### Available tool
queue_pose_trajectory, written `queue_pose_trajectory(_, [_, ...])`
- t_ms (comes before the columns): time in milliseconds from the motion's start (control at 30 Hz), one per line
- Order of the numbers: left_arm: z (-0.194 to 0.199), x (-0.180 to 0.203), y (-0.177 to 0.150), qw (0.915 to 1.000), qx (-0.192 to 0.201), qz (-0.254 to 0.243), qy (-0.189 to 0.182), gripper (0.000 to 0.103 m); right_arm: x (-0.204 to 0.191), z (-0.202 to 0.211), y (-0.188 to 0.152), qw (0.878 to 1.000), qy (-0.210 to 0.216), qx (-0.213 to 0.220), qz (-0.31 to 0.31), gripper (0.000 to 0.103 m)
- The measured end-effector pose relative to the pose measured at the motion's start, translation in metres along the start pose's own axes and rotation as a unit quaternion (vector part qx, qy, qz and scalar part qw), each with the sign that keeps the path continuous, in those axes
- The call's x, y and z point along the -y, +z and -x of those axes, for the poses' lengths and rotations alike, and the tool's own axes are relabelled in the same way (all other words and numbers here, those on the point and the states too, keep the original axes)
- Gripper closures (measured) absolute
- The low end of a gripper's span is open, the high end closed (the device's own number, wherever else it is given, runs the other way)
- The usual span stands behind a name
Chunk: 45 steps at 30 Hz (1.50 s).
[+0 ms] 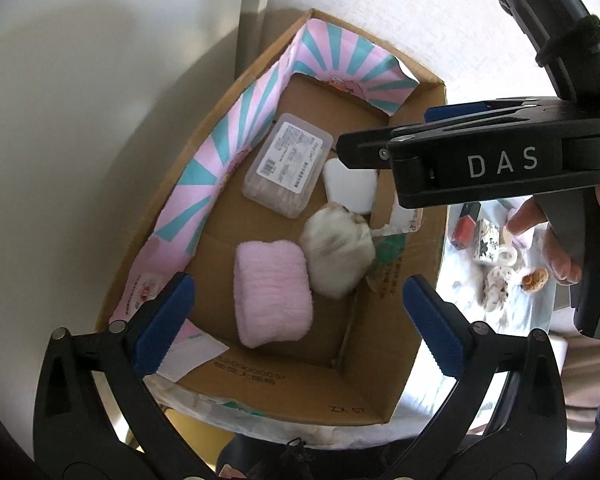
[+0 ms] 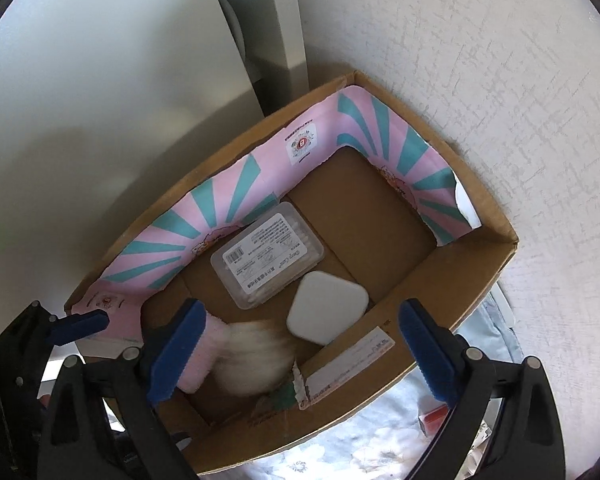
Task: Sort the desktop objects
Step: 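Carry both items into the cardboard box and open both tools, then move both tools back over the remaining items on the sheet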
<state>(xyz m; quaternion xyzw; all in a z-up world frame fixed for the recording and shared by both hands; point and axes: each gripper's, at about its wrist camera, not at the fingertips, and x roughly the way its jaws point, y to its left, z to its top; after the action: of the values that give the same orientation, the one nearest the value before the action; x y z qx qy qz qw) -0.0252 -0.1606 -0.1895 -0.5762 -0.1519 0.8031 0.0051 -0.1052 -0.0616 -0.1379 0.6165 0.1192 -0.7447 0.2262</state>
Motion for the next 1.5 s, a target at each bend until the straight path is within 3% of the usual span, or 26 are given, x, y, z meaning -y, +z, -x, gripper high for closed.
queue_pose_trajectory(533, [0.008,0.003,0.001,0.9996,-0.002,-0.03,-0.001,0.0,-0.005,0.011,-0.008,1.0,-0.02,0.008,0.006,0.007])
queue_pose_trajectory(867, [0.017,0.01,0.002,0.9987,0.004,-0.05,0.004,0.0,0.009,0.039,-0.015,0.999,-0.025,0.019,-0.019,0.007])
queue_pose_trajectory(1033, [0.027,0.019,0.006,0.9976,0.011,-0.069,0.006,0.0,0.018,0.06,-0.026,0.998,-0.049,0.028,-0.024,0.007])
queue_pose_trajectory(1500, [0.05,0.069,0.021,0.9913,0.035,-0.127,-0.007,0.0,0.076,0.117,-0.082,0.99,-0.068,0.067,-0.105,0.007])
